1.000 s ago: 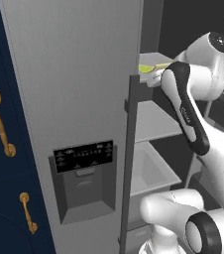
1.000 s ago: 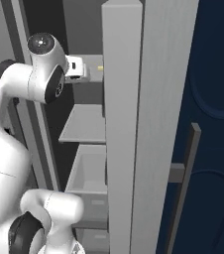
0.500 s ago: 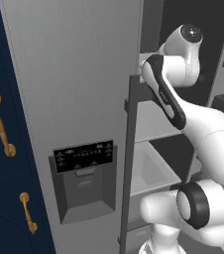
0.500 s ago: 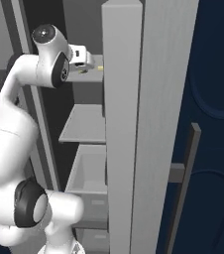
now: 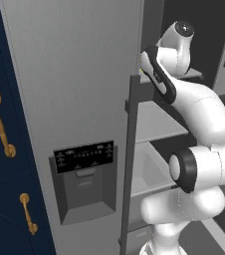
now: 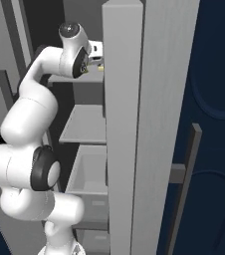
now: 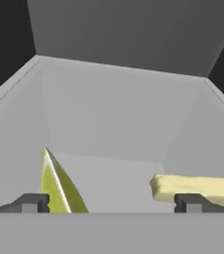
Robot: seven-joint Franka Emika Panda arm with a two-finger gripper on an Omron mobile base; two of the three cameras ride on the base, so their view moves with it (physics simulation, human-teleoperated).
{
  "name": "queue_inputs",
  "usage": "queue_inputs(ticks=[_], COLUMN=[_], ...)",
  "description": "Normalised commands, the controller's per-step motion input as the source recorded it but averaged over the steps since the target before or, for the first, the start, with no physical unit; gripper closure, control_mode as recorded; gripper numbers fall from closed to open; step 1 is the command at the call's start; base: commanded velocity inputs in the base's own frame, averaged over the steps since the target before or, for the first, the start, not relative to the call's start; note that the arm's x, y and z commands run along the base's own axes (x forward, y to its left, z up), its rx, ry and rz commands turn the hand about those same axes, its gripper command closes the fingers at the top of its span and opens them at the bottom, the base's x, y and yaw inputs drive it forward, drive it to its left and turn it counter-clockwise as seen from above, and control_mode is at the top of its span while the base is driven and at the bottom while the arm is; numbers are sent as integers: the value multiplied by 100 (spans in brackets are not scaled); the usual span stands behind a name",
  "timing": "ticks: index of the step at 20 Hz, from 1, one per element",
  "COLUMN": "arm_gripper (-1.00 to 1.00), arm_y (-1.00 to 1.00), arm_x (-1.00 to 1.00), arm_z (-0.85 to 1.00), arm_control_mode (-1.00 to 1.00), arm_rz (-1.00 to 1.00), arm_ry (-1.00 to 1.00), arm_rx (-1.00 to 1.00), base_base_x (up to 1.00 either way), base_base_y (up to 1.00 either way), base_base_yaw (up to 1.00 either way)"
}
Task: Grab a lemon wedge from the fridge and one ice cube from the ice bowl, and put them in the glass of lemonade.
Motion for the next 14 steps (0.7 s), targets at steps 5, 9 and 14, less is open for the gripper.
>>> queue_inputs(ticks=[5, 9, 14], arm_gripper=[-100, -100, -100], arm_y=[0, 0, 12], arm_x=[-16, -7, 0], arm_z=[0, -2, -2], arm_control_mode=[-100, -100, -100], arm_rz=[19, 13, 13], arm_ry=[6, 0, 1], arm_rx=[9, 2, 0], base_base_x=[0, 0, 0], base_base_y=[0, 0, 0], base_base_yaw=[0, 0, 0])
